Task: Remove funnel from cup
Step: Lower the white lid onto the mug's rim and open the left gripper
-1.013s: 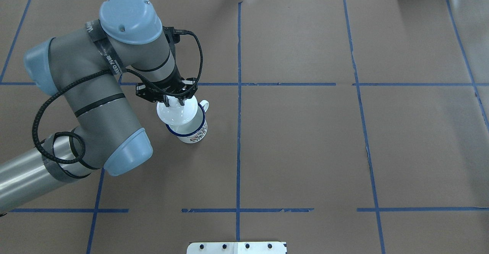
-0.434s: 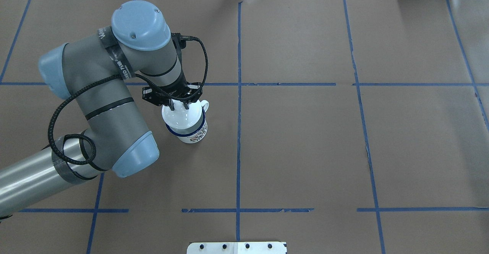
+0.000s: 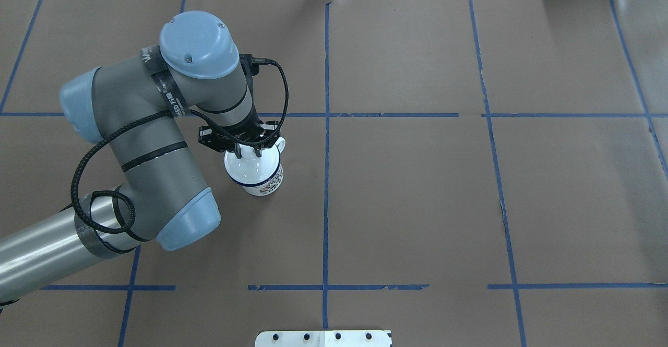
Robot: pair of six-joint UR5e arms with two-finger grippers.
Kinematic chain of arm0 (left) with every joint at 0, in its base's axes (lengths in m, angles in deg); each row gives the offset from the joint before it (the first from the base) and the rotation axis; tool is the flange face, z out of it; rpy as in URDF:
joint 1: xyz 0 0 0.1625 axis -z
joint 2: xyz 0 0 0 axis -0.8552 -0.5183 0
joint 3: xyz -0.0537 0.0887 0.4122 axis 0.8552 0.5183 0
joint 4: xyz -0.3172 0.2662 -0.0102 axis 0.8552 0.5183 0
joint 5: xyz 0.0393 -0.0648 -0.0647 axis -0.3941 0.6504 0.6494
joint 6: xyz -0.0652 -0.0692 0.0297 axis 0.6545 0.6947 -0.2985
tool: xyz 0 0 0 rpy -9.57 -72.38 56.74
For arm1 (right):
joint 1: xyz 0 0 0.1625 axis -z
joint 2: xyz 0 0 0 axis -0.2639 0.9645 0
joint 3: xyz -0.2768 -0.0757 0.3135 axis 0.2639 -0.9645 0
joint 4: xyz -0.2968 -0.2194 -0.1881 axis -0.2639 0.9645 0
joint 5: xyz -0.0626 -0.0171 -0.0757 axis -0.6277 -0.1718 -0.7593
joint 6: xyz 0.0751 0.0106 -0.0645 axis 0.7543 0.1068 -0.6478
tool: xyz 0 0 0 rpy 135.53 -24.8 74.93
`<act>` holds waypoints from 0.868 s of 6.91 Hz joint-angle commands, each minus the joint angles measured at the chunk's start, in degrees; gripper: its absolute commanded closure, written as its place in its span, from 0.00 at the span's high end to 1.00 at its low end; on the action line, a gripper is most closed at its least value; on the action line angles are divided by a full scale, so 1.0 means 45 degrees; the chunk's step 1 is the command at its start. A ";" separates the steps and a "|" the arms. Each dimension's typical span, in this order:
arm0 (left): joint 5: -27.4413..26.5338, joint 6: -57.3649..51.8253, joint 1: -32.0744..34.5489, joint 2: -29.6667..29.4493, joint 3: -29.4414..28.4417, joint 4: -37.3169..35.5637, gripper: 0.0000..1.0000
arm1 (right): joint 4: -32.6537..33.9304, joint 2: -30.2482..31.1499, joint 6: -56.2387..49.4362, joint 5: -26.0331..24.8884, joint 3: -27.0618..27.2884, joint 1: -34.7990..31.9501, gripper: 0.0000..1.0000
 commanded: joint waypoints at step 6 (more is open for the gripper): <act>0.0143 0.0155 -0.0014 0.0069 -0.0013 -0.0006 0.29 | 0.0000 0.0000 0.0000 0.0000 0.0000 0.0000 1.00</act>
